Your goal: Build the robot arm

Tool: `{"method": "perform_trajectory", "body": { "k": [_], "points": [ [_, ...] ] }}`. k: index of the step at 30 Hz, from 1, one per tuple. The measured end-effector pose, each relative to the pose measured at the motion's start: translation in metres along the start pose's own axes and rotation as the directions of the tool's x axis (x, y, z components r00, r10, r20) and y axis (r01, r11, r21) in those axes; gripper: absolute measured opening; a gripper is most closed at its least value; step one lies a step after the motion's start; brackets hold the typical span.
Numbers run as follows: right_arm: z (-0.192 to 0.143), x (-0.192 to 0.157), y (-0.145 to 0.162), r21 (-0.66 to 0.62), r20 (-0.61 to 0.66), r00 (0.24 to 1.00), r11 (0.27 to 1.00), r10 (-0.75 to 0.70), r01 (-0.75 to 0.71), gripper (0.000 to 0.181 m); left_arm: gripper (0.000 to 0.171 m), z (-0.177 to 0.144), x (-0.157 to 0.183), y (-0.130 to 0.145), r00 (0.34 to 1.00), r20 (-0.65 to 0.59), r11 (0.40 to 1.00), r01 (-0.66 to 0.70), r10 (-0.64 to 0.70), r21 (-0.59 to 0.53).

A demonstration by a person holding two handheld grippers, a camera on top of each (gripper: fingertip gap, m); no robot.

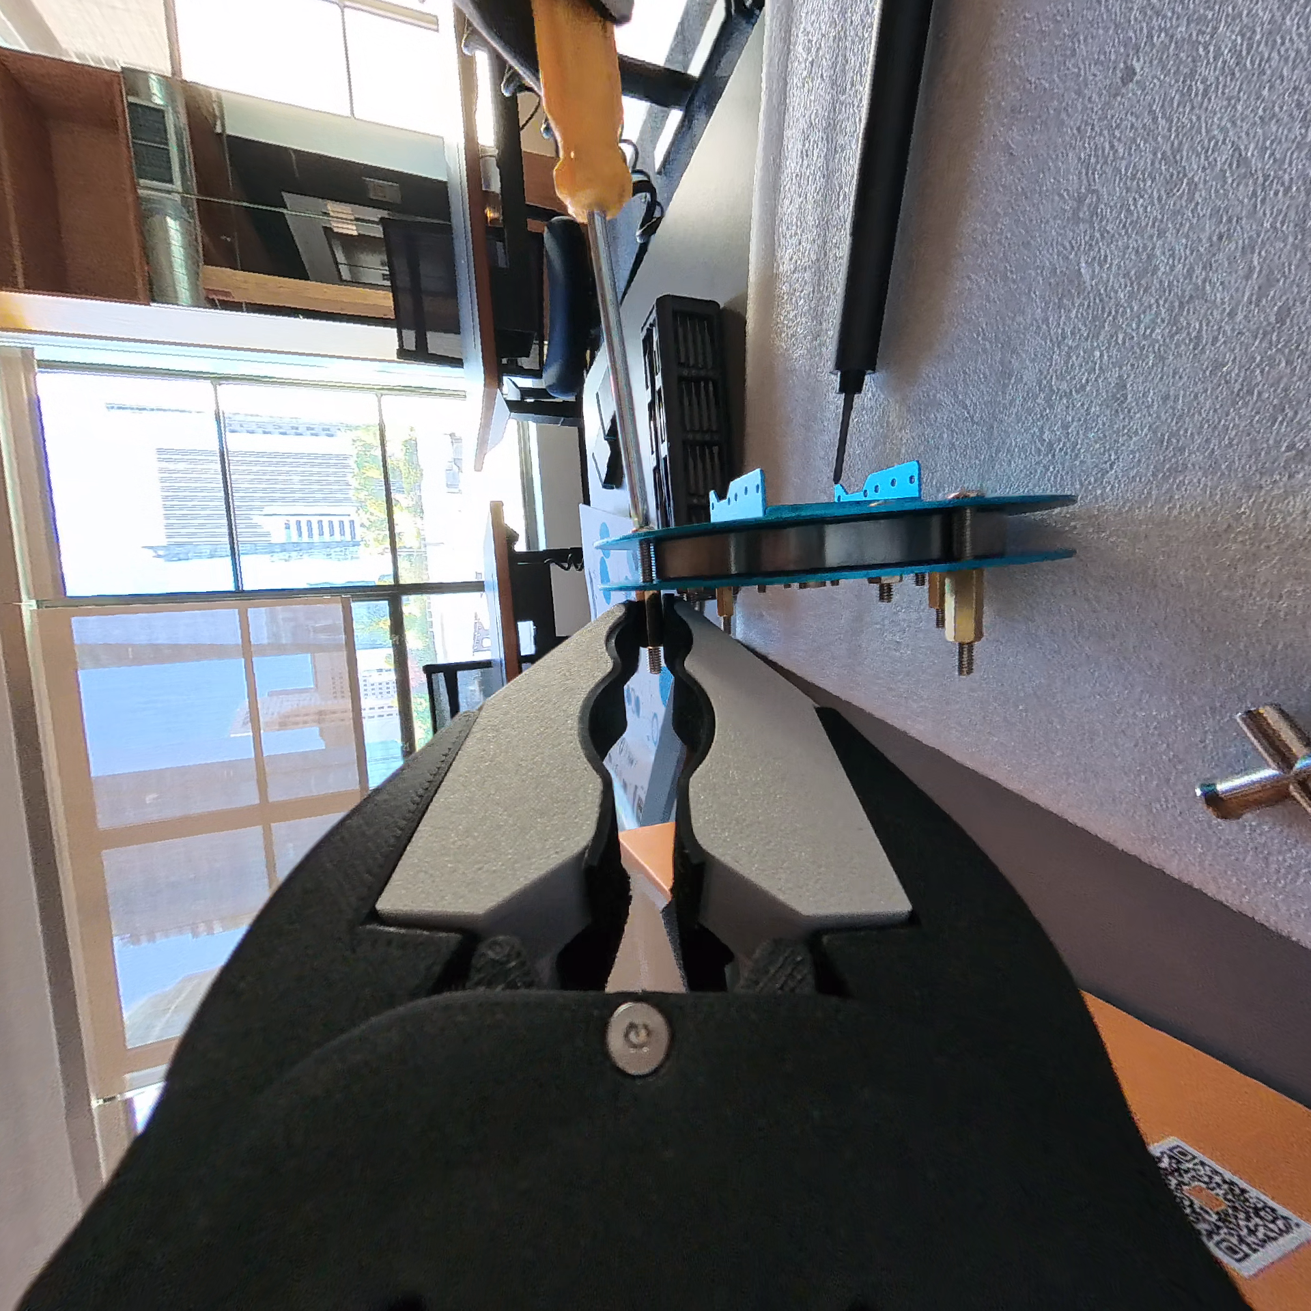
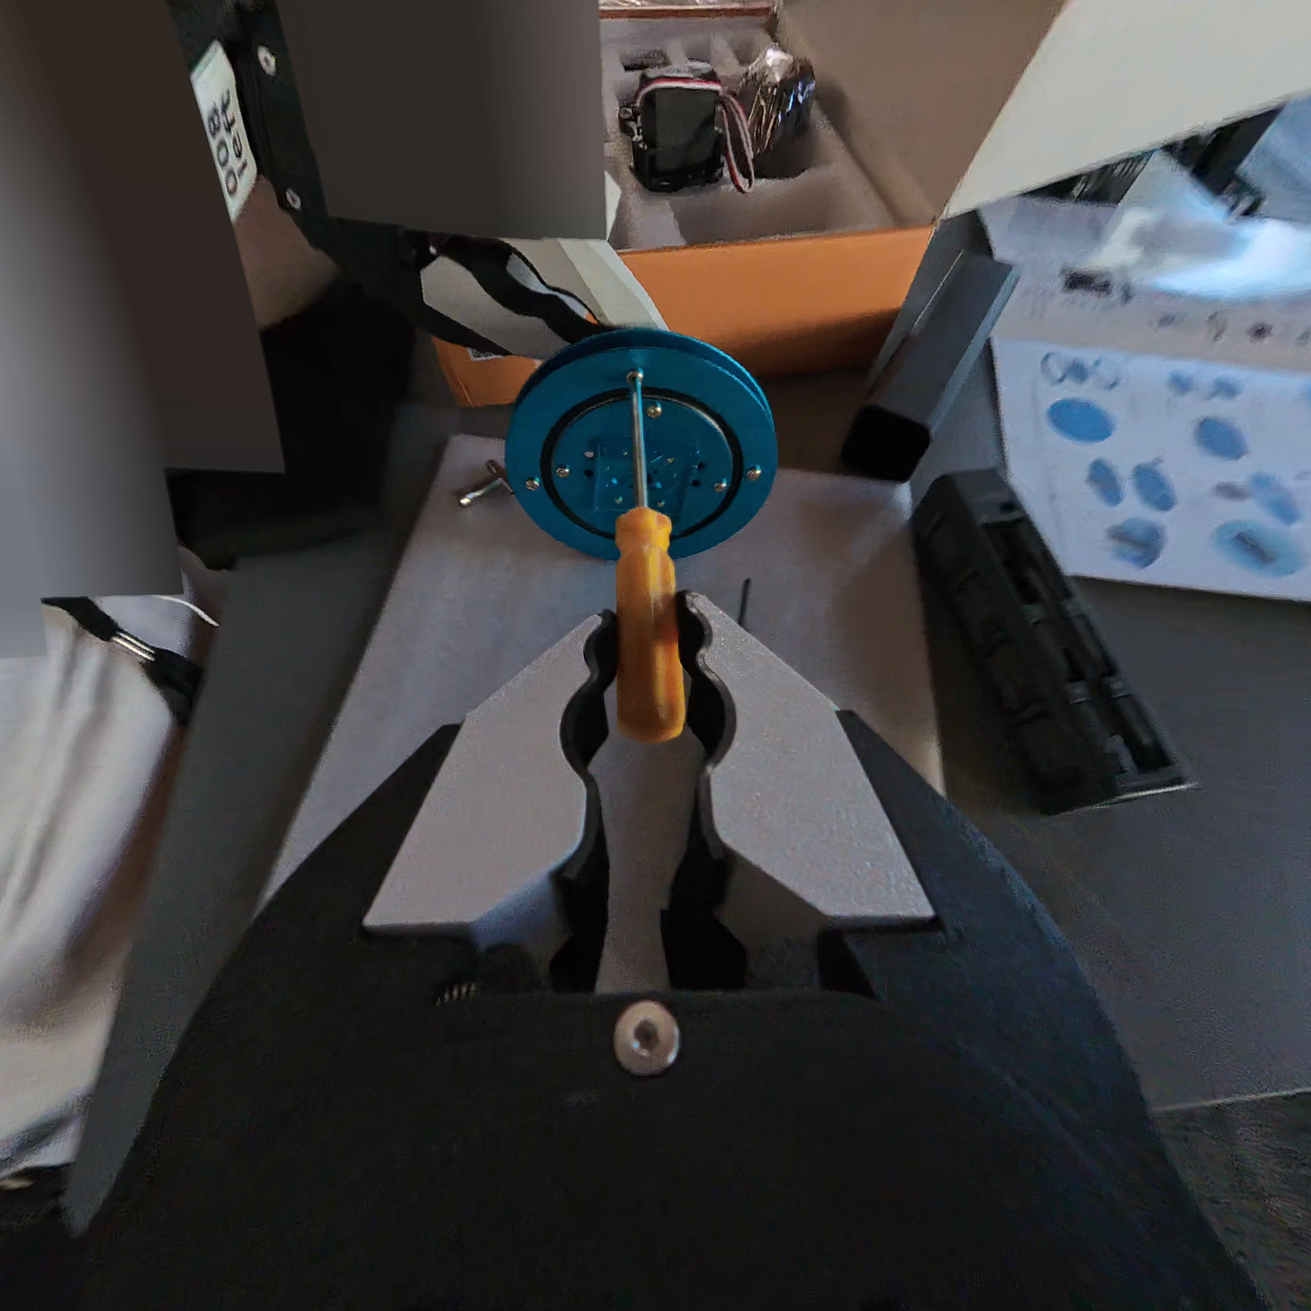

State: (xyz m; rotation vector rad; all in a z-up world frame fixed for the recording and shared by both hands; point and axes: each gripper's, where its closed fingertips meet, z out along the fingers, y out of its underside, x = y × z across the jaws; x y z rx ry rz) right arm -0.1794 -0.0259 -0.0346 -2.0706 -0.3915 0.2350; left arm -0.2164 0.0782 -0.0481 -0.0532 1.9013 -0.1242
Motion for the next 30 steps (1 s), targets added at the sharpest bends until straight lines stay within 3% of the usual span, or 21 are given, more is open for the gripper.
{"method": "perform_trajectory", "body": {
  "k": [3, 6, 12, 16, 19, 22, 26, 30],
  "points": [
    [0.001, 0.0, 0.001, 0.009, 0.07, 0.977, 0.98, 0.199, -0.2, 0.015, 0.004, 0.0, 0.0, 0.0, 1.0, -0.004, 1.0, 0.013, -0.013, 0.003],
    [0.003, -0.003, 0.005, -0.023, 0.092, 0.953, 0.958, 0.288, -0.287, 0.015, 0.004, 0.0, 0.0, 0.001, 1.0, 0.003, 1.0, 0.004, -0.004, -0.001],
    [0.001, -0.01, 0.004, -0.022, -0.008, 0.999, 0.999, 0.049, -0.049, 0.016, 0.004, -0.001, 0.0, -0.001, 1.0, -0.011, 1.0, 0.026, -0.026, 0.014],
    [0.001, -0.01, 0.01, -0.054, 0.055, 0.971, 0.972, 0.231, -0.228, 0.015, 0.004, -0.001, 0.0, -0.005, 1.0, 0.001, 1.0, 0.006, -0.006, 0.018],
    [0.001, -0.008, 0.011, -0.05, 0.139, 0.9, 0.911, 0.413, -0.41, 0.015, 0.004, -0.001, 0.0, -0.006, 1.0, 0.005, 1.0, -0.002, 0.002, 0.018],
    [0.002, -0.008, 0.011, -0.065, 0.236, 0.773, 0.803, 0.589, -0.593, 0.016, 0.003, -0.001, -0.001, -0.004, 1.0, 0.017, 1.0, -0.019, 0.019, 0.007],
    [0.001, -0.007, 0.009, -0.084, 0.335, 0.621, 0.679, 0.708, -0.729, 0.016, 0.003, 0.0, -0.001, -0.004, 1.0, 0.023, 1.0, -0.016, 0.016, 0.009],
    [0.002, -0.01, 0.011, -0.065, 0.3, 0.725, 0.772, 0.619, -0.632, 0.016, 0.004, 0.0, -0.001, -0.004, 0.993, -0.013, 0.992, 0.119, -0.118, 0.033]
  ]
}}
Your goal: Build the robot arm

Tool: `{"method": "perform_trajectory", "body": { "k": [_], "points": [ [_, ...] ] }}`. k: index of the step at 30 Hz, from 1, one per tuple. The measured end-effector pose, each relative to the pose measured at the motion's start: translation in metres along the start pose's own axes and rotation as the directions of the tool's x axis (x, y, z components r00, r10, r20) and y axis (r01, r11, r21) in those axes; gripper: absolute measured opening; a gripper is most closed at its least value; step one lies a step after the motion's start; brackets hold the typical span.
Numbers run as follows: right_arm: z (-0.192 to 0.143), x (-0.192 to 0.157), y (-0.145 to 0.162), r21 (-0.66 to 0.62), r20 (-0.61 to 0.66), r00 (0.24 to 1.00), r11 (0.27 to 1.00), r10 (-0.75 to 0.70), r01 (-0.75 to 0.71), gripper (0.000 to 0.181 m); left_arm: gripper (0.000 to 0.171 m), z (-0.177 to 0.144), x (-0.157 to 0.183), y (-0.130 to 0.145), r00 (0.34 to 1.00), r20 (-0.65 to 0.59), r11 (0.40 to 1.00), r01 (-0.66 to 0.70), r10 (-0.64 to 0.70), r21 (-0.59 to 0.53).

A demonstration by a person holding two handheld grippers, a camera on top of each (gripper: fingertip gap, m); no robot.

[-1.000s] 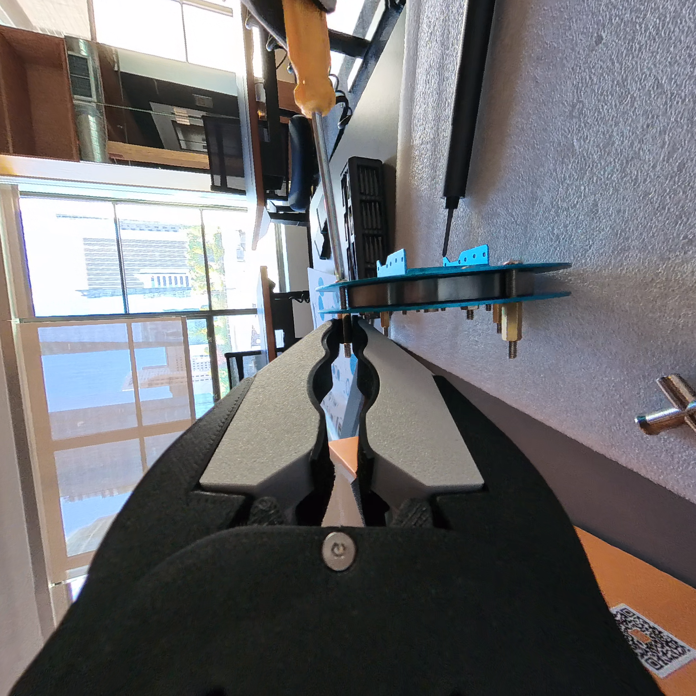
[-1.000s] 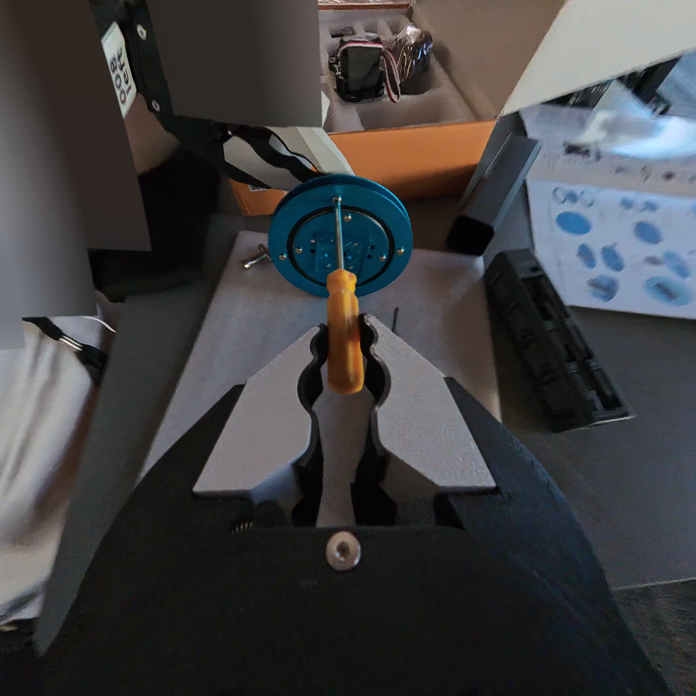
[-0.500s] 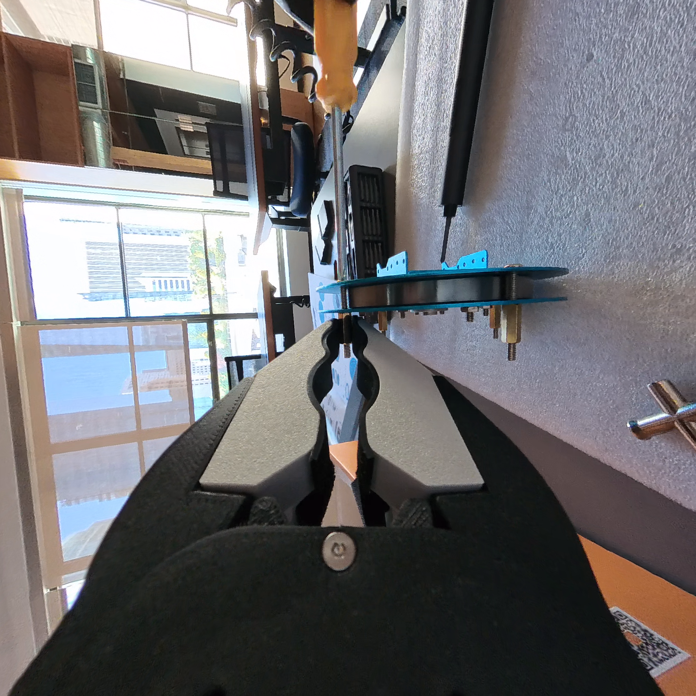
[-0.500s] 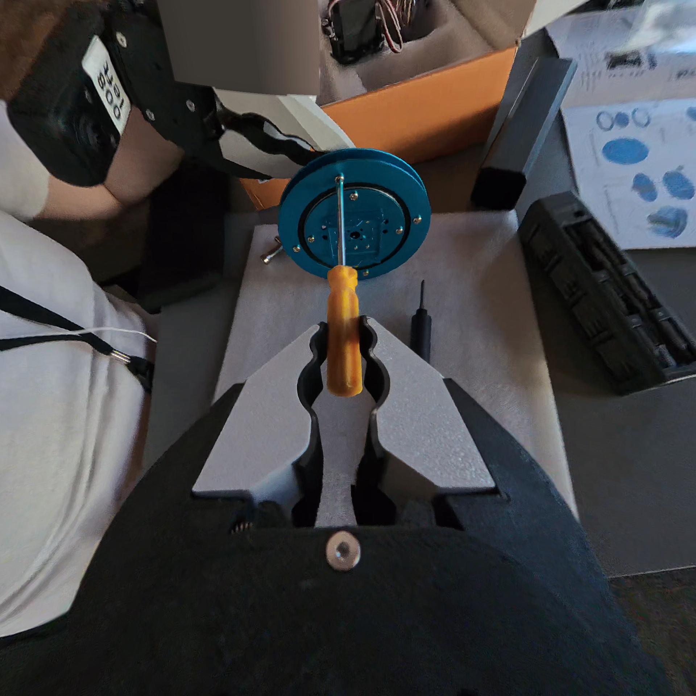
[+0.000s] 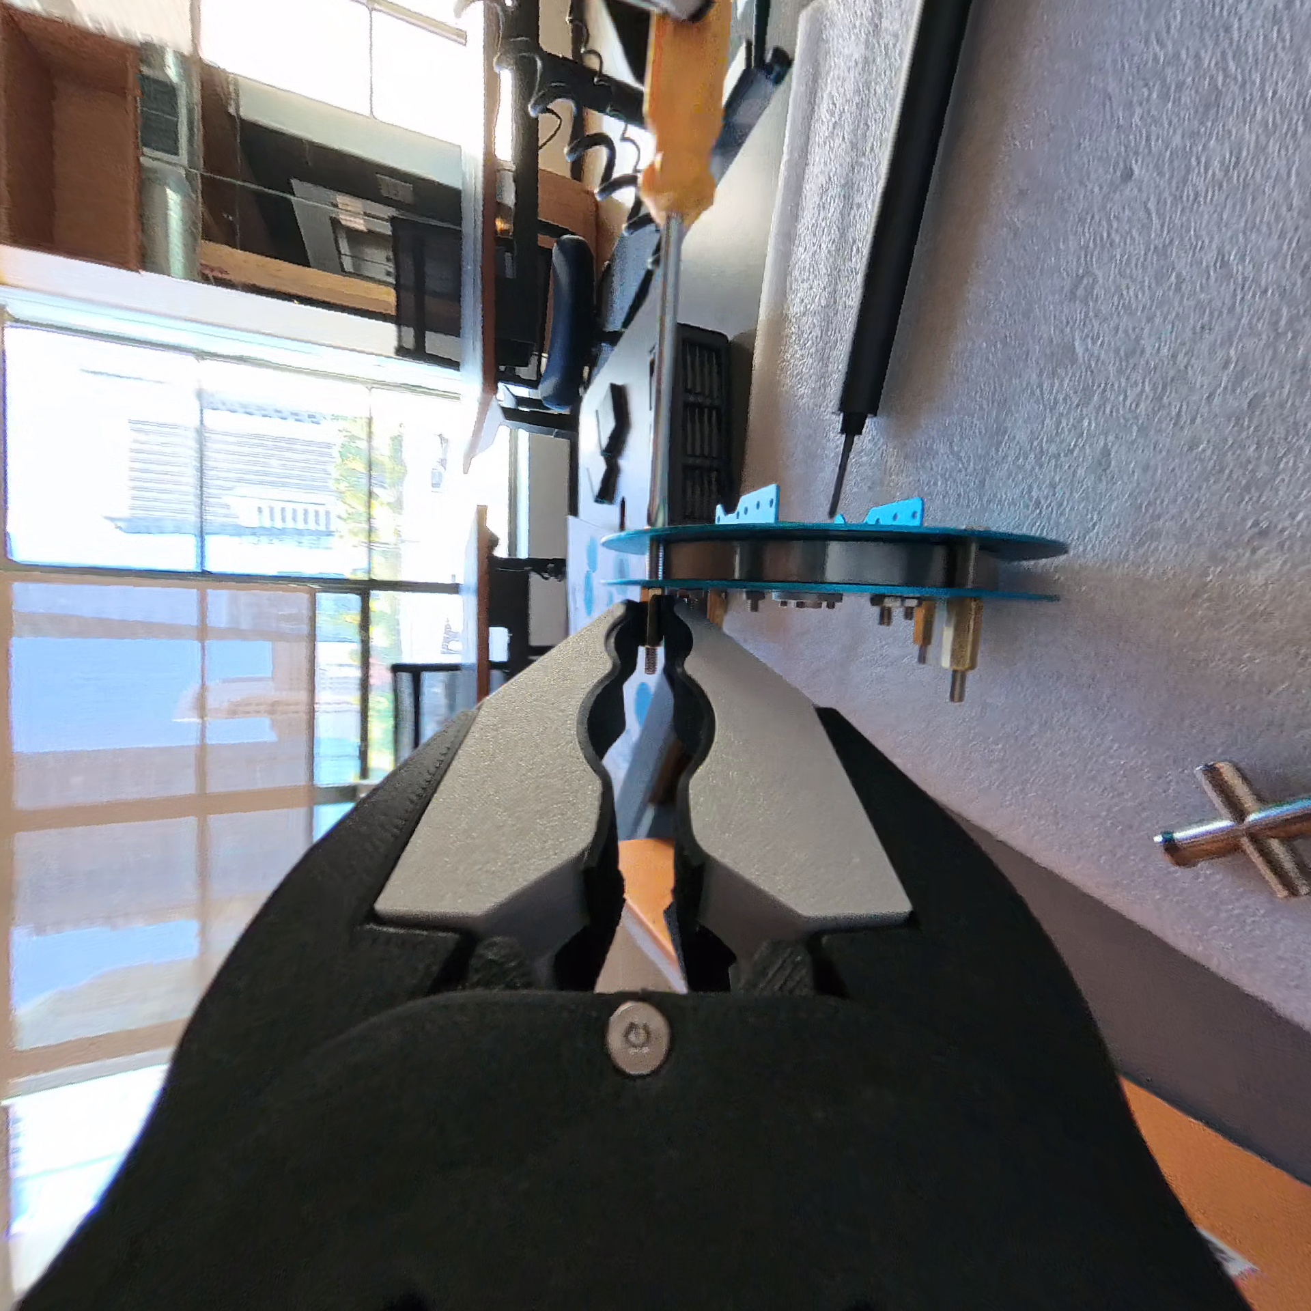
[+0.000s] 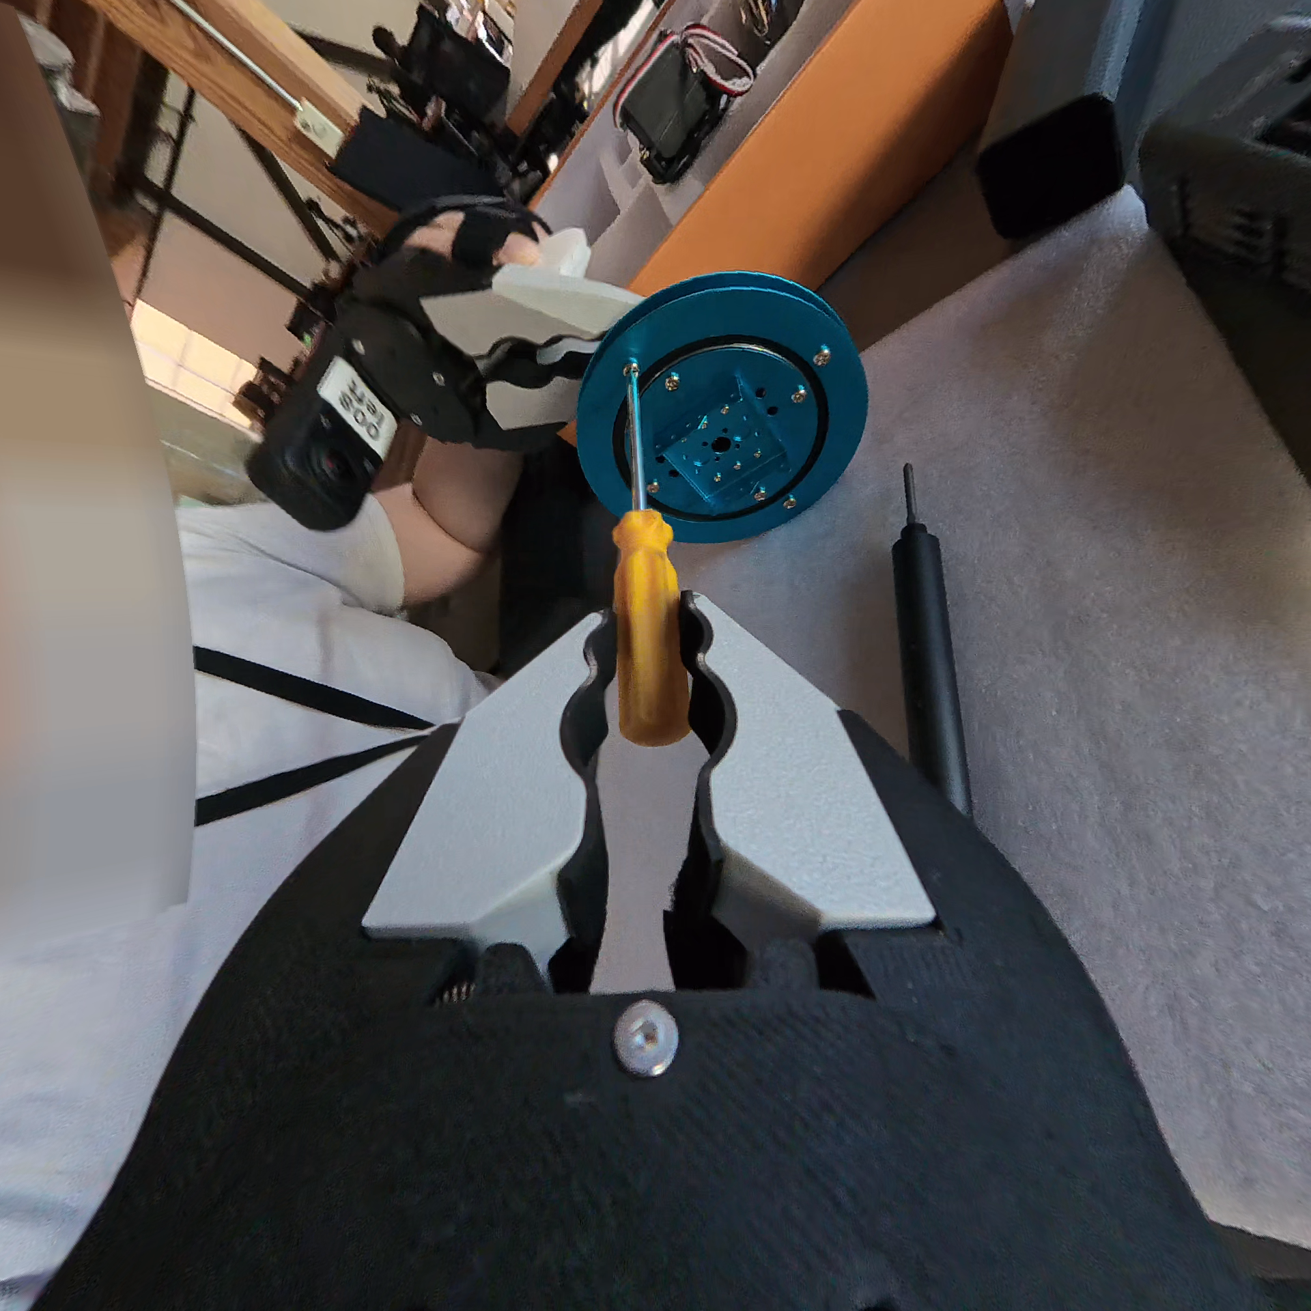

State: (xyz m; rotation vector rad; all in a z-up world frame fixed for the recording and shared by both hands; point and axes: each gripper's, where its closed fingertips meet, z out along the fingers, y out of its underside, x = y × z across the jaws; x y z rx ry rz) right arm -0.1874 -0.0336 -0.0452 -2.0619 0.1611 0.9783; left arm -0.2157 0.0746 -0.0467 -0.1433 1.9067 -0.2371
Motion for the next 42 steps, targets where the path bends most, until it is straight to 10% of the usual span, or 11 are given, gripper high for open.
{"method": "perform_trajectory", "body": {
  "k": [17, 27, 36, 42],
  "points": [
    [0.001, 0.001, 0.0, -0.057, -0.094, 0.972, 0.976, -0.217, 0.212, 0.016, 0.013, -0.023, -0.002, -0.001, 0.754, -0.581, 0.929, 0.37, -0.307, -0.01],
    [-0.003, -0.003, 0.005, -0.086, -0.091, 0.962, 0.964, -0.258, 0.251, 0.016, 0.011, -0.007, 0.016, 0.009, 0.767, -0.584, 0.948, 0.317, -0.265, -0.013],
    [0.002, 0.018, 0.069, -0.307, -0.073, 0.969, 0.93, -0.234, 0.202, 0.016, 0.011, -0.004, 0.025, 0.008, 0.786, -0.562, 0.952, 0.307, -0.259, -0.01],
    [0.017, -0.004, 0.005, -0.121, -0.123, 0.848, 0.856, -0.515, 0.502, 0.025, 0.011, -0.004, 0.025, 0.004, 0.806, -0.538, 0.959, 0.285, -0.245, -0.01]
  ]
}}
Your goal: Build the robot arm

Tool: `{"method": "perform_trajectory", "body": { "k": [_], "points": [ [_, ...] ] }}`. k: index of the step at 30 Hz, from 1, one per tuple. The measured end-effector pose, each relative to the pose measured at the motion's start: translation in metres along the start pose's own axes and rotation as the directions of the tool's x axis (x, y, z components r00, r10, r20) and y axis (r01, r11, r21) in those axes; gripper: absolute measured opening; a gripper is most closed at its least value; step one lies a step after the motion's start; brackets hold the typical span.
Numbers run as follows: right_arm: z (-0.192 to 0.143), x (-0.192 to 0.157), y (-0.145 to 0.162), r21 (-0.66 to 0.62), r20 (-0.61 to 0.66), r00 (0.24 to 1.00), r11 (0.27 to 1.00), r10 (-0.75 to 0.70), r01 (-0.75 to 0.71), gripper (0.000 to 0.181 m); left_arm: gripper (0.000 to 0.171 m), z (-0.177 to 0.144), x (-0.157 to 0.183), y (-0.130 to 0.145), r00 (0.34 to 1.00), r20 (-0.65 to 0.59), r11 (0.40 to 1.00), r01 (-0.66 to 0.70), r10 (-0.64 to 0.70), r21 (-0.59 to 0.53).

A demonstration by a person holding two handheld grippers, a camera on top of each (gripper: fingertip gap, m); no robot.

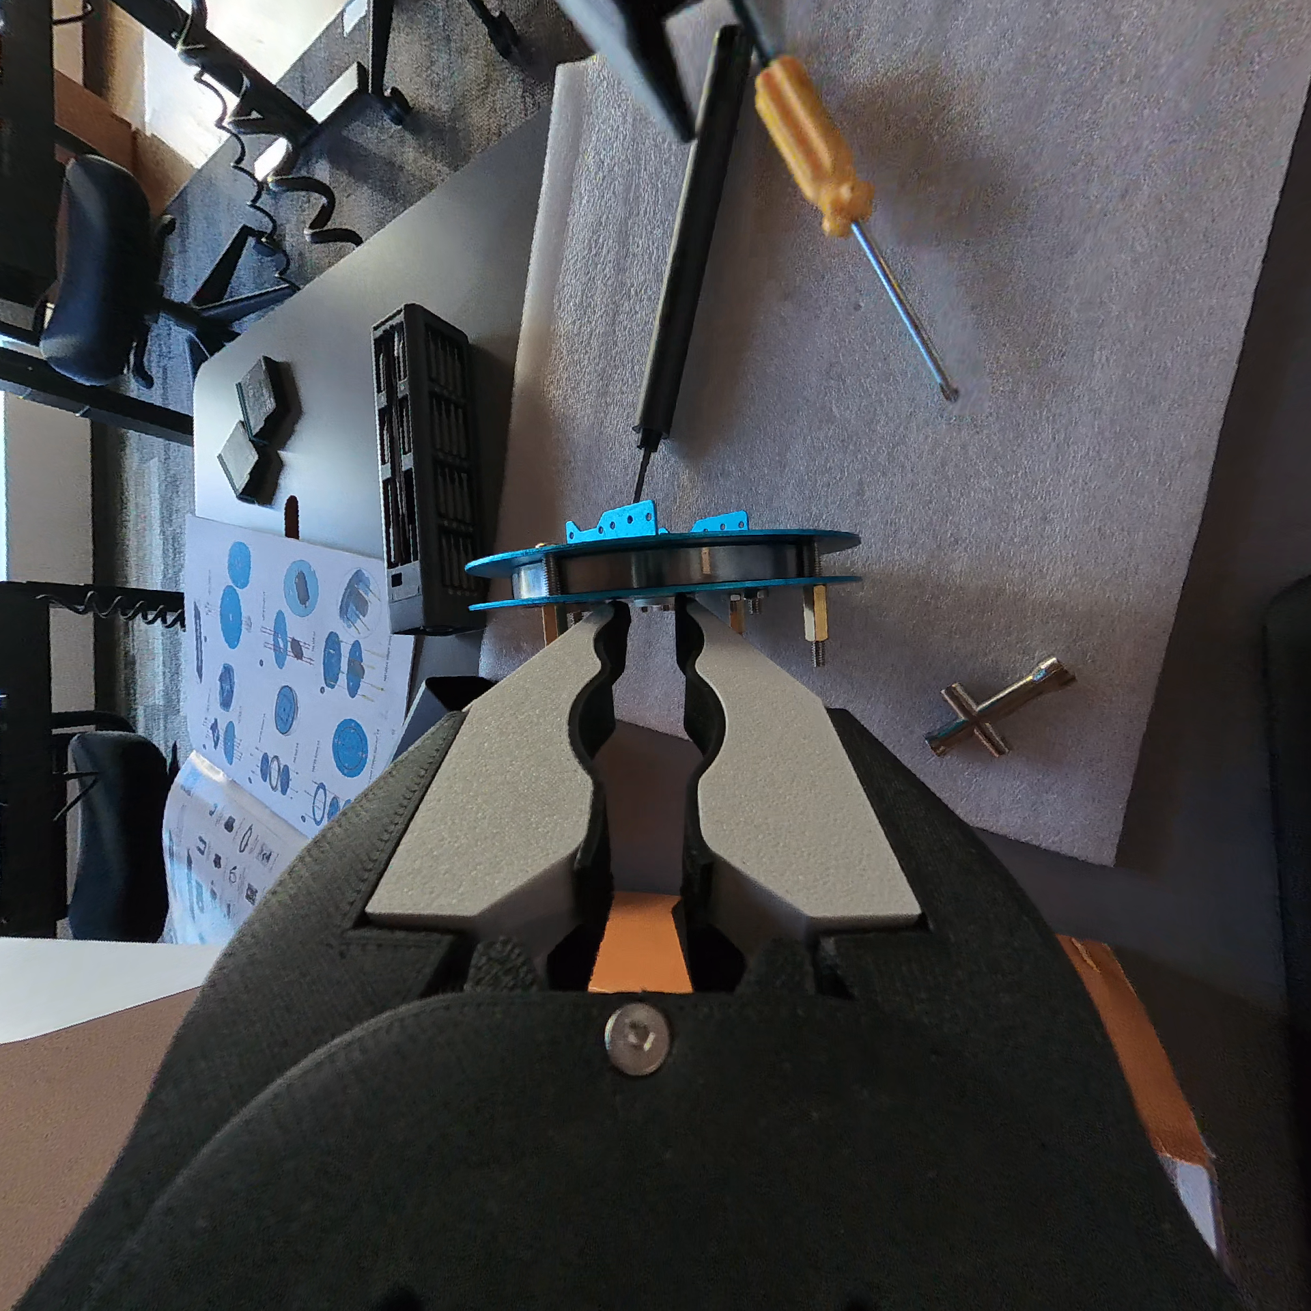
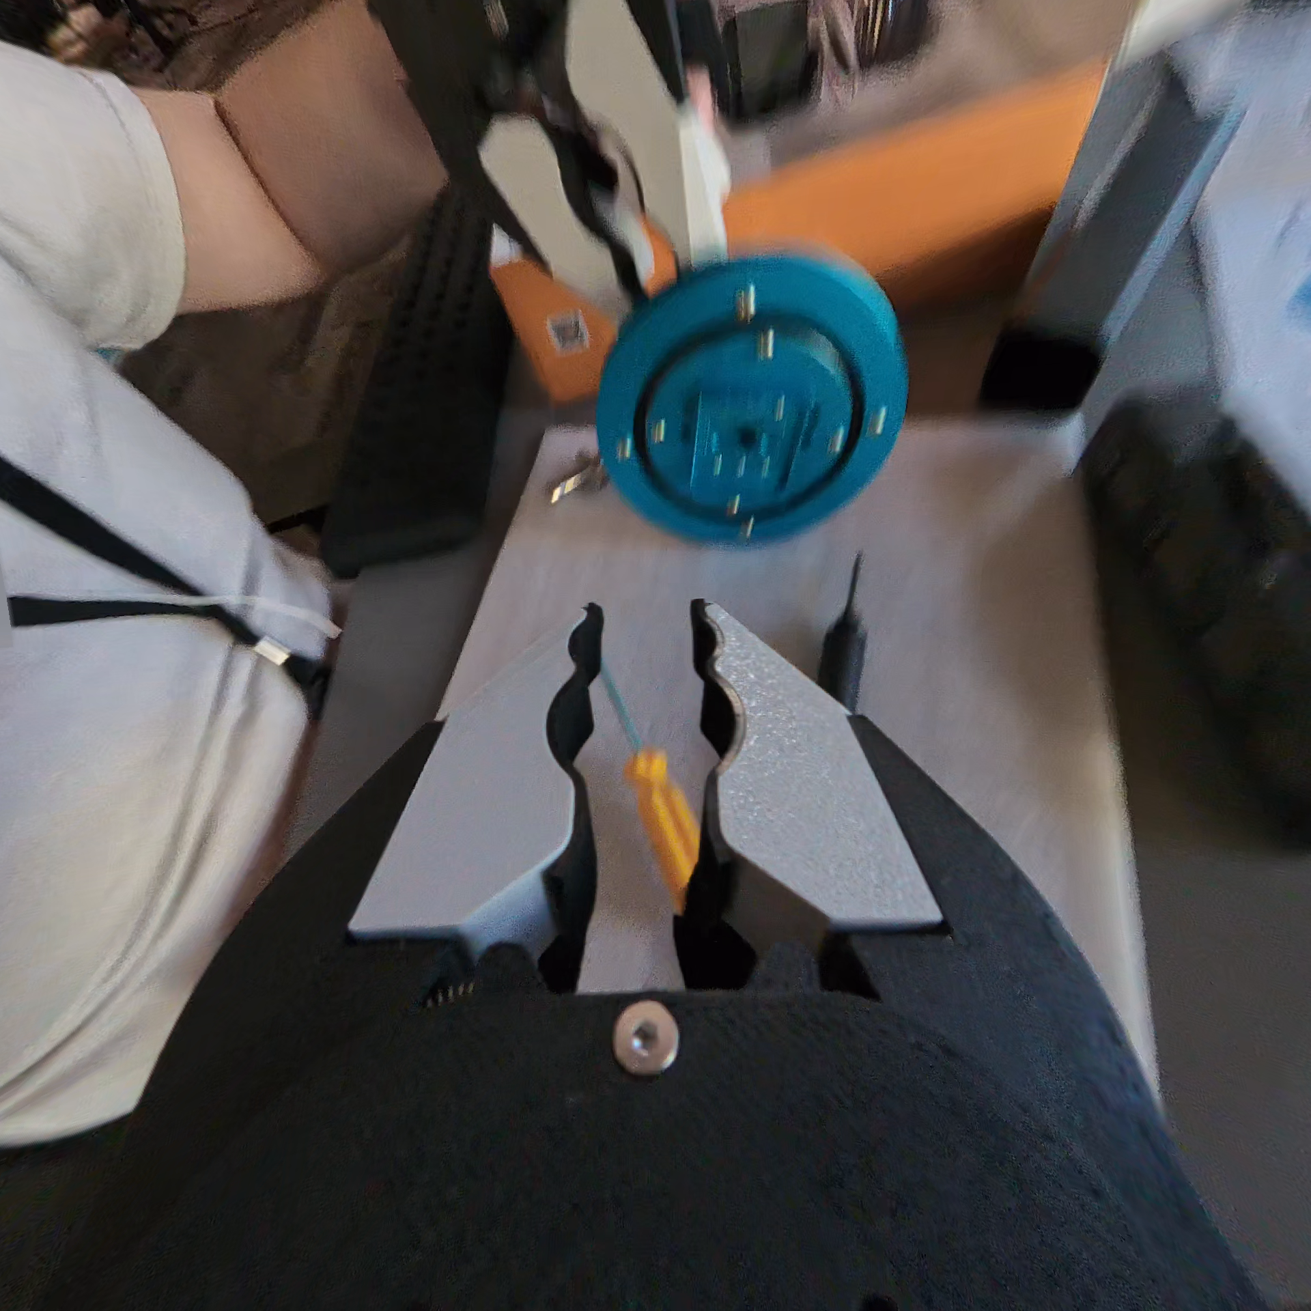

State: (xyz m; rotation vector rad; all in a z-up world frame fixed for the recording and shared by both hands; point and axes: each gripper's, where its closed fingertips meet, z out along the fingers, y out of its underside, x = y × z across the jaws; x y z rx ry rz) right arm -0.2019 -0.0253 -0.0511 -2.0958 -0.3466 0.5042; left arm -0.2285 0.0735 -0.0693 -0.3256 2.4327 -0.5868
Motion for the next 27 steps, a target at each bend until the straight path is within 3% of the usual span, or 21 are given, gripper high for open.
{"method": "perform_trajectory", "body": {
  "k": [3, 6, 11, 14, 16, 18, 21, 27],
  "points": [
    [0.019, 0.012, -0.059, 0.165, -0.138, 0.98, 0.973, -0.141, 0.163, 0.027, 0.012, 0.0, 0.001, -0.002, 1.0, 0.015, 1.0, -0.003, 0.003, -0.006],
    [0.041, 0.018, -0.094, 0.274, -0.128, 0.983, 0.948, -0.129, 0.16, 0.024, 0.012, 0.0, 0.001, -0.004, 1.0, 0.025, 1.0, 0.005, -0.005, -0.009],
    [0.077, 0.021, -0.077, 0.148, -0.028, 0.998, 0.987, -0.06, 0.063, 0.024, 0.014, -0.004, 0.001, -0.011, 0.999, 0.04, 1.0, 0.022, -0.023, 0.018],
    [0.077, 0.02, -0.079, 0.204, -0.021, 0.998, 0.977, -0.057, 0.06, 0.018, 0.008, -0.022, -0.008, -0.008, 0.997, 0.075, 0.999, 0.032, -0.035, 0.033],
    [0.077, 0.02, -0.079, 0.238, -0.013, 0.999, 0.97, -0.053, 0.054, 0.018, 0.009, -0.04, -0.022, -0.011, 0.989, 0.101, 0.99, 0.092, -0.104, 0.111],
    [0.077, 0.02, -0.079, 0.254, -0.009, 0.999, 0.966, -0.048, 0.048, 0.018, 0.015, -0.047, -0.028, -0.012, 0.981, 0.05, 0.967, 0.178, -0.19, 0.18],
    [0.077, 0.02, -0.079, 0.25, -0.015, 0.998, 0.966, -0.059, 0.061, 0.018, 0.028, -0.034, -0.023, -0.008, 0.967, -0.052, 0.952, 0.253, -0.248, 0.173],
    [0.079, 0.019, -0.079, 0.25, -0.016, 0.997, 0.965, -0.07, 0.072, 0.018, 0.008, -0.014, -0.016, -0.004, 0.988, -0.063, 0.976, 0.153, -0.145, 0.153]
  ]
}}
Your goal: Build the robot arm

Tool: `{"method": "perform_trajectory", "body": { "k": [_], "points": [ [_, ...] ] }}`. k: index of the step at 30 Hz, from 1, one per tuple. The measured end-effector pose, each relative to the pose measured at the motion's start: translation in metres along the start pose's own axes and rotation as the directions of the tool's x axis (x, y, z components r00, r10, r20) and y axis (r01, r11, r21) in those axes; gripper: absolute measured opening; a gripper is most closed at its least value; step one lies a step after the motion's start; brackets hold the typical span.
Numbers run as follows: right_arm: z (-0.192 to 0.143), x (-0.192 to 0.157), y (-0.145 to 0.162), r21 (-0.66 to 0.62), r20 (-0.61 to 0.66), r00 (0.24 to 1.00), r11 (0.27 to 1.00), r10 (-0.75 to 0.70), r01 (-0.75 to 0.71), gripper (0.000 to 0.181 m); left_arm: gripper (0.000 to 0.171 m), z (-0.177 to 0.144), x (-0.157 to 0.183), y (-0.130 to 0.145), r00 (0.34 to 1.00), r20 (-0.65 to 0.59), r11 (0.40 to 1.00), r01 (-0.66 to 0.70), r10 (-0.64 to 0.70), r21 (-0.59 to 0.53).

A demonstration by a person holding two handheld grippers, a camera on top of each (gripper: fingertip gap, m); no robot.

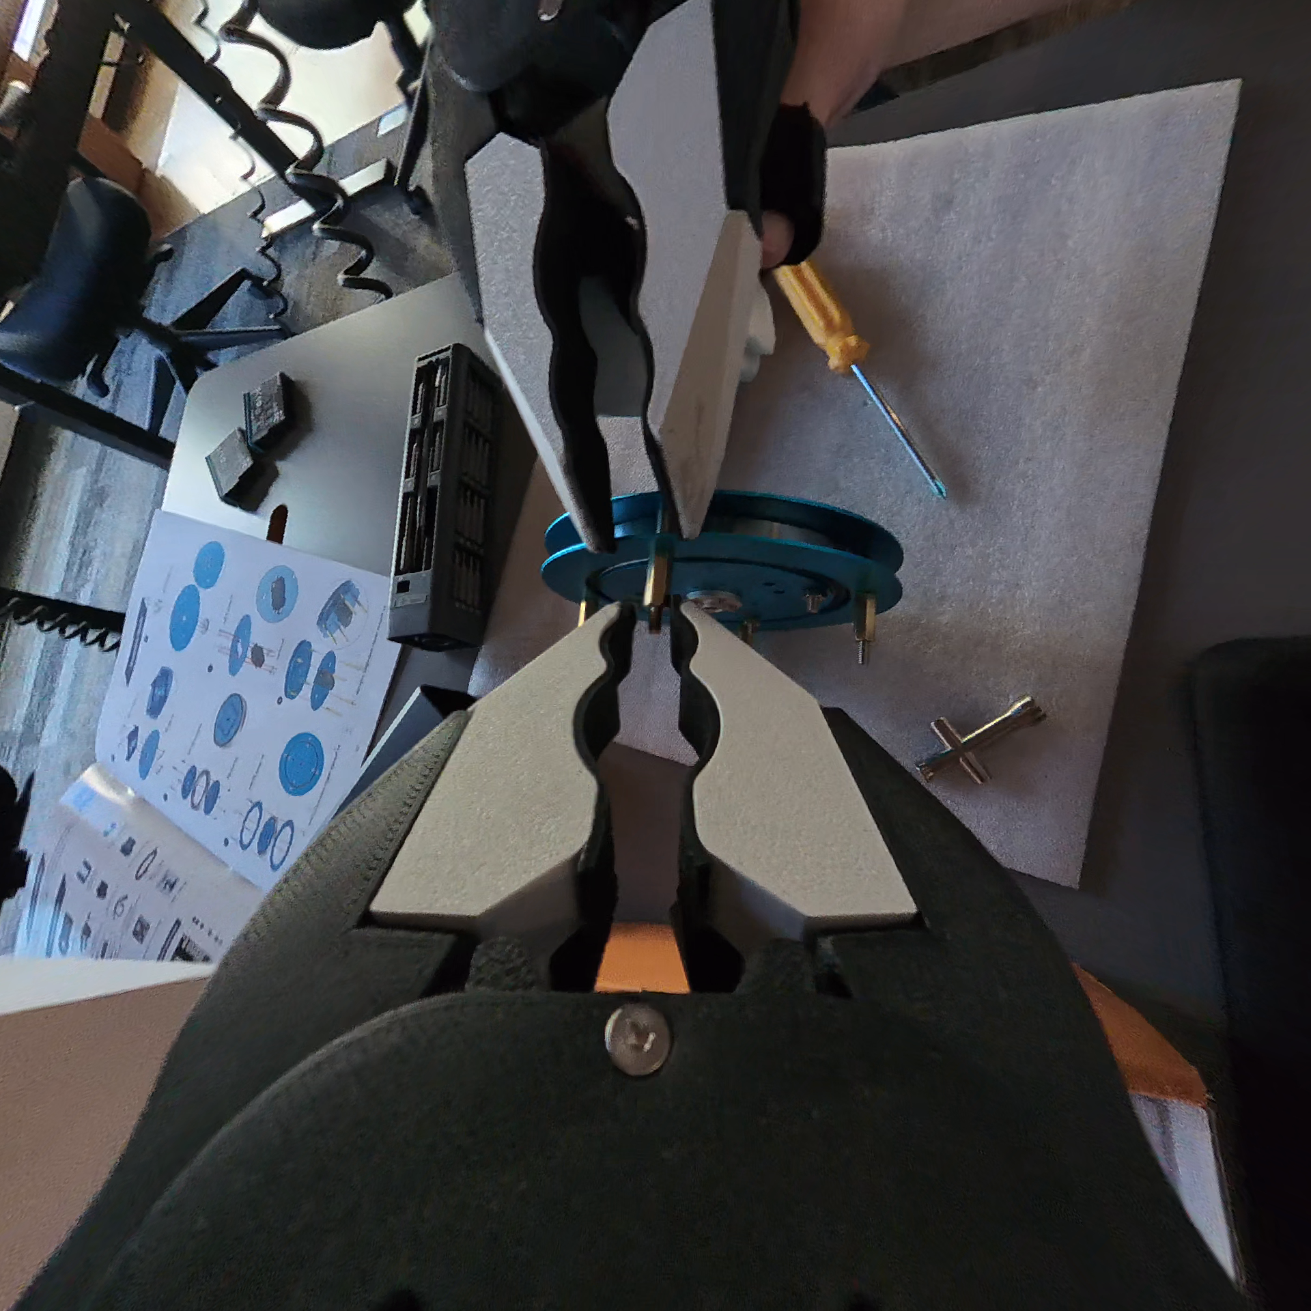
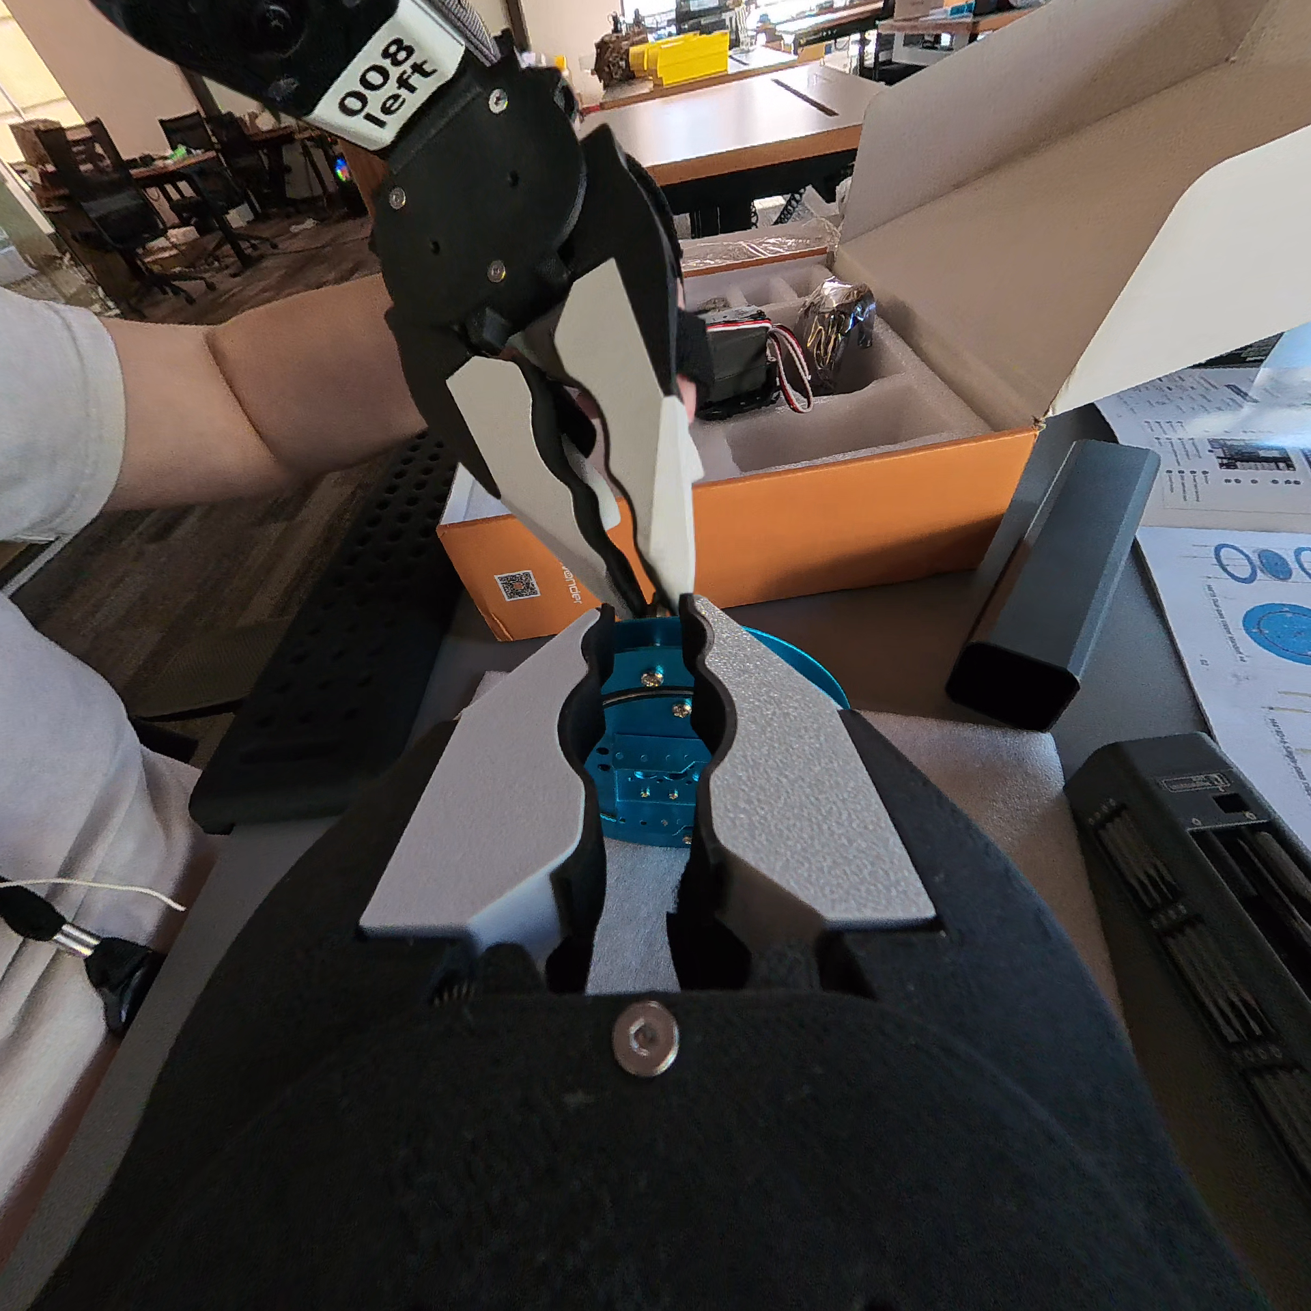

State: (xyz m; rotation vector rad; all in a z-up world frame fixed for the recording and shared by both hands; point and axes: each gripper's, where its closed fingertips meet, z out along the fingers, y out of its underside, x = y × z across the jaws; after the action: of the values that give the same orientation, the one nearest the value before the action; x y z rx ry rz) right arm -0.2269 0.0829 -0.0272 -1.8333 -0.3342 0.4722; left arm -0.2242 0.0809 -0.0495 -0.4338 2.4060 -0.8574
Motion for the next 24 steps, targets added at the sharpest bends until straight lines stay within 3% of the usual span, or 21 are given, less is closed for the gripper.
{"method": "perform_trajectory", "body": {
  "k": [7, 11, 14, 17, 21, 24],
  "points": [
    [0.0, 0.001, 0.0, -0.006, 0.004, 1.0, 1.0, -0.004, 0.004, 0.018, 0.005, 0.003, 0.0, -0.003, 0.999, 0.004, 0.999, -0.053, 0.053, -0.004],
    [-0.029, -0.005, 0.002, -0.068, -0.017, 0.983, 0.981, -0.185, 0.183, 0.037, 0.005, 0.002, 0.0, -0.003, 0.997, 0.015, 0.996, -0.082, 0.082, -0.019],
    [-0.076, -0.012, 0.046, -0.276, 0.055, 0.937, 0.896, -0.346, 0.347, 0.039, 0.004, 0.002, 0.0, -0.003, 0.996, 0.013, 0.996, -0.083, 0.084, -0.024],
    [-0.11, -0.018, 0.101, -0.452, 0.153, 0.923, 0.806, -0.352, 0.382, 0.037, 0.005, 0.003, -0.001, -0.003, 0.996, 0.012, 0.996, -0.086, 0.086, -0.022],
    [-0.119, -0.021, 0.144, -0.62, 0.237, 0.913, 0.672, -0.331, 0.404, 0.035, 0.005, 0.005, -0.001, -0.006, 0.996, 0.015, 0.995, -0.093, 0.093, -0.025],
    [-0.119, -0.016, 0.162, -0.684, 0.263, 0.936, 0.639, -0.233, 0.352, 0.027, 0.004, 0.005, -0.002, -0.007, 0.995, 0.021, 0.995, -0.099, 0.1, -0.033]
  ]
}}
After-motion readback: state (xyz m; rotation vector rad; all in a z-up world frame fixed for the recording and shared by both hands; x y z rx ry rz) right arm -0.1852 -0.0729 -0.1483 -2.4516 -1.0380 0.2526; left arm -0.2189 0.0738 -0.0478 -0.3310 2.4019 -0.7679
